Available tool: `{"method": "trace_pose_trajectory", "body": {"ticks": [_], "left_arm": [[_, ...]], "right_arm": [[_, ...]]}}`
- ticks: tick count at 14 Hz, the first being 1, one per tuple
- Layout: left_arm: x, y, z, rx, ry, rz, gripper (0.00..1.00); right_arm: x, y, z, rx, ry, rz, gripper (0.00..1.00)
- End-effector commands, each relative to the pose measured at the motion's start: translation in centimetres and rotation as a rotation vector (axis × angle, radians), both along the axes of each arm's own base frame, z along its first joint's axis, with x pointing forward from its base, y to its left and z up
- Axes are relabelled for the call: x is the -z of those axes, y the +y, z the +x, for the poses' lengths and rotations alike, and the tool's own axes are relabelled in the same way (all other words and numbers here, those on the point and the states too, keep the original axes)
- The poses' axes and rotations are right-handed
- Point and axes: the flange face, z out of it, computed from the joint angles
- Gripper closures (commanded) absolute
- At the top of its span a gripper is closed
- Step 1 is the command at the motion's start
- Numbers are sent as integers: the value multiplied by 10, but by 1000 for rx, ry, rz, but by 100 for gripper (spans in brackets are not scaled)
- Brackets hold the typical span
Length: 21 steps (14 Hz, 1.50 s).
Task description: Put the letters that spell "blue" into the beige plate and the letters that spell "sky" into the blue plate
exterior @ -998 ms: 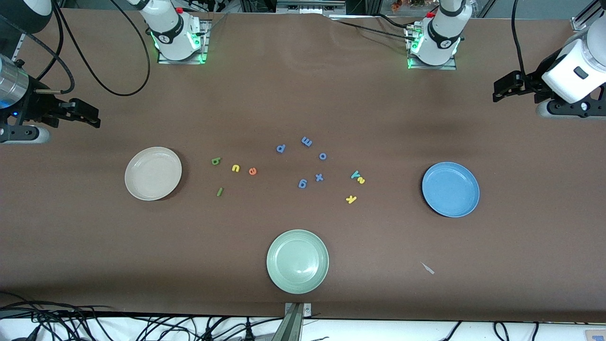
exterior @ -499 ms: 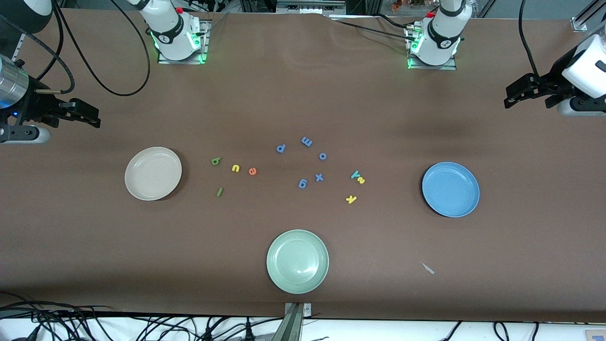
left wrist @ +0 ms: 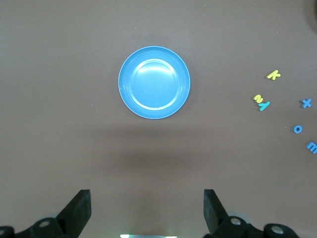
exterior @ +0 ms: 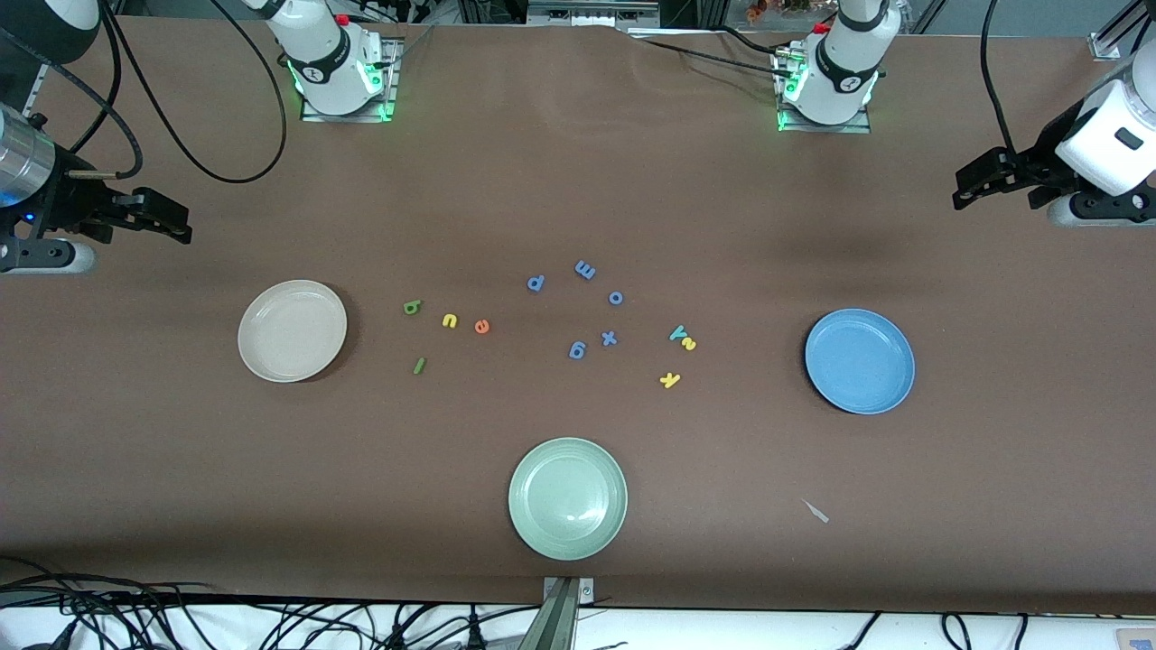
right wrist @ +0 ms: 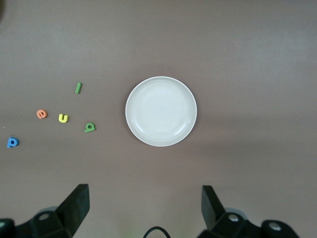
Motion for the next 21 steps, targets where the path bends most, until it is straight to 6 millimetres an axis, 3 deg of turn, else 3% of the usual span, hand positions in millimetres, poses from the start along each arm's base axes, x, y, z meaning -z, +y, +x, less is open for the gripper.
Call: {"method": "trace_pose_trajectory", "body": {"ticks": [1, 8, 11, 15, 17, 20, 21], "left_arm": [[-3, 2, -6, 3, -15, 26, 0], [1, -3, -3, 10, -18, 17, 0], [18, -13, 9, 25, -47, 8, 0], [40, -45, 23, 79, -83, 6, 0], [57, -64, 34, 99, -93, -14, 0], [79, -86, 47, 106, -99, -72, 0], [92, -104, 50, 133, -88, -74, 0]], "right_arm": [[-4, 1, -1, -2, 1, 19, 0], [-4, 1, -1, 2, 5, 17, 0], [-3, 3, -1, 2, 8, 17, 0], [6, 3, 2, 13, 16, 16, 0], [16, 12, 8, 27, 23, 16, 0], [41, 32, 23, 8, 17, 18, 0], [55, 33, 33, 8, 14, 21, 0]]}}
